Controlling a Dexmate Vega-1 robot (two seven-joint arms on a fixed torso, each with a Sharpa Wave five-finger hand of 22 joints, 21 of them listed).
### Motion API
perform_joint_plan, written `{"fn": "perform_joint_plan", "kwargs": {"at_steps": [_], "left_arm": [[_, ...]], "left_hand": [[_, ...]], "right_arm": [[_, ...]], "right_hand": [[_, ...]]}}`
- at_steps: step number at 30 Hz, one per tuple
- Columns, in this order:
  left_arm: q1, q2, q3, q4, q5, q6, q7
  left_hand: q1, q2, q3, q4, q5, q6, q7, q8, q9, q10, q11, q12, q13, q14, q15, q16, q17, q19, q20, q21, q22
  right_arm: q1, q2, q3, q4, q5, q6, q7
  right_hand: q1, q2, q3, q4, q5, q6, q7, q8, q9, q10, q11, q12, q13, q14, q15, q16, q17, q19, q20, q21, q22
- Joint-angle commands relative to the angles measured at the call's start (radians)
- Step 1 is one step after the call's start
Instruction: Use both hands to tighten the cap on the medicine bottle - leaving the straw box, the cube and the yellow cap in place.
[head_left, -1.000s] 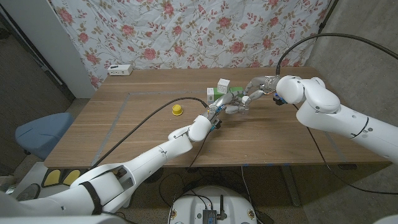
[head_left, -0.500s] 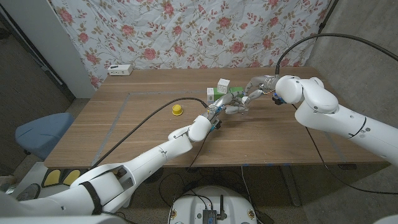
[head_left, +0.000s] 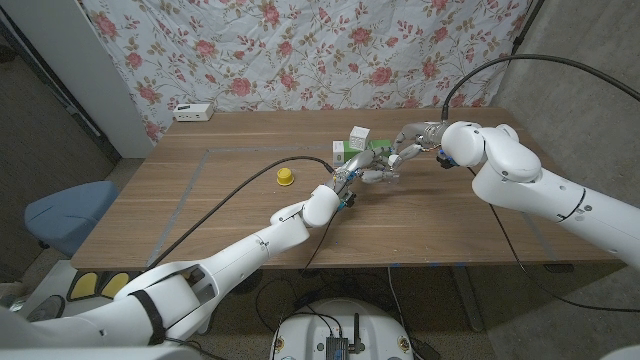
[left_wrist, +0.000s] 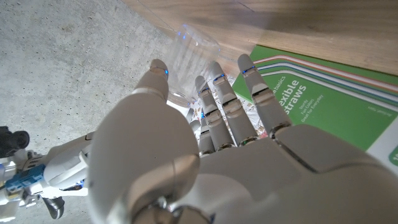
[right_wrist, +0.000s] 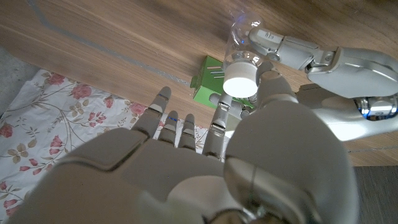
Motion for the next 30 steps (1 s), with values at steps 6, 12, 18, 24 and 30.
{"fn": "perform_joint_plan", "kwargs": {"at_steps": [6, 12, 18, 24, 30], "left_arm": [[-0.011, -0.006, 0.004, 0.016, 0.001, -0.010, -0.002], [-0.012, -0.007, 0.005, 0.018, 0.000, -0.009, -0.004], [-0.011, -0.008, 0.006, 0.018, 0.000, -0.007, -0.002], [-0.011, -0.009, 0.006, 0.018, -0.001, -0.006, -0.001], [-0.012, -0.011, 0.008, 0.022, -0.001, -0.009, -0.001]], "left_hand": [[-0.003, 0.005, 0.011, -0.002, 0.007, 0.001, -0.007, 0.003, 0.004, 0.023, -0.016, 0.003, 0.002, 0.012, -0.064, 0.000, 0.004, -0.005, -0.003, -0.001, 0.002], [-0.004, 0.005, 0.013, -0.002, 0.007, 0.003, -0.008, 0.004, 0.004, 0.025, -0.017, 0.003, 0.002, 0.013, -0.064, 0.001, 0.004, -0.006, -0.005, -0.001, 0.002], [-0.004, 0.004, 0.014, -0.003, 0.007, 0.003, -0.008, 0.003, 0.004, 0.026, -0.017, 0.003, 0.002, 0.017, -0.063, 0.002, 0.004, -0.008, -0.006, -0.001, 0.002], [-0.005, 0.004, 0.015, -0.003, 0.007, 0.002, -0.009, 0.003, 0.004, 0.025, -0.017, 0.002, 0.002, 0.018, -0.063, 0.002, 0.004, -0.010, -0.006, -0.002, 0.002], [-0.006, 0.003, 0.017, -0.003, 0.007, 0.003, -0.011, 0.003, 0.004, 0.027, -0.017, 0.003, 0.002, 0.016, -0.062, 0.001, 0.004, -0.010, -0.007, -0.001, 0.002]], "right_arm": [[-0.006, 0.006, 0.003, 0.012, 0.011, 0.007, -0.021], [-0.005, 0.007, 0.001, 0.014, 0.008, 0.006, -0.026], [-0.007, 0.007, 0.001, 0.017, 0.005, 0.001, -0.034], [-0.013, 0.005, 0.009, 0.019, 0.016, 0.006, -0.045], [-0.023, 0.004, 0.018, 0.022, 0.033, 0.007, -0.061]], "right_hand": [[0.009, 0.006, 0.008, 0.004, -0.005, 0.031, -0.001, 0.014, 0.002, 0.015, -0.001, 0.005, 0.006, 0.016, 0.005, 0.012, 0.004, 0.019, 0.001, 0.010, 0.005], [0.012, 0.008, 0.010, 0.004, -0.007, 0.041, -0.003, 0.018, 0.002, 0.022, 0.000, 0.006, 0.006, 0.021, 0.003, 0.013, 0.004, 0.022, 0.000, 0.010, 0.005], [0.015, 0.011, 0.011, 0.004, -0.011, 0.053, -0.005, 0.024, 0.002, 0.031, -0.004, 0.008, 0.005, 0.032, -0.005, 0.016, 0.005, 0.028, -0.002, 0.011, 0.005], [0.016, 0.011, 0.011, 0.005, -0.015, 0.059, -0.008, 0.027, 0.002, 0.039, -0.005, 0.009, 0.005, 0.036, -0.007, 0.017, 0.005, 0.039, -0.001, 0.013, 0.005], [0.014, 0.012, 0.011, 0.007, -0.020, 0.080, -0.009, 0.036, 0.001, 0.048, -0.006, 0.010, 0.005, 0.043, -0.011, 0.019, 0.005, 0.049, 0.000, 0.015, 0.005]]}}
